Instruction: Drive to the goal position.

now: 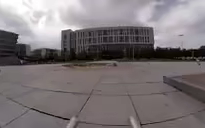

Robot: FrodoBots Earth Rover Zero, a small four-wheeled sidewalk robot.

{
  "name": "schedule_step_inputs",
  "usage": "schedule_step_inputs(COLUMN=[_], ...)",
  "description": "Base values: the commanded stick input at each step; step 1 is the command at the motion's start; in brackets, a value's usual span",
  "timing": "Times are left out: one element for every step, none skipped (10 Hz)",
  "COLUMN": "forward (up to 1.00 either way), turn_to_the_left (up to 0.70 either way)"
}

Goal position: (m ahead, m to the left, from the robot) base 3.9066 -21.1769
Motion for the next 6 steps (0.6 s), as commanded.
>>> schedule_step_inputs(forward=[0.7,0.7,0.7,0.7,0.7,0.7], turn_to_the_left=[0.01,0.01,0.01,0.01,0.01,0.01])
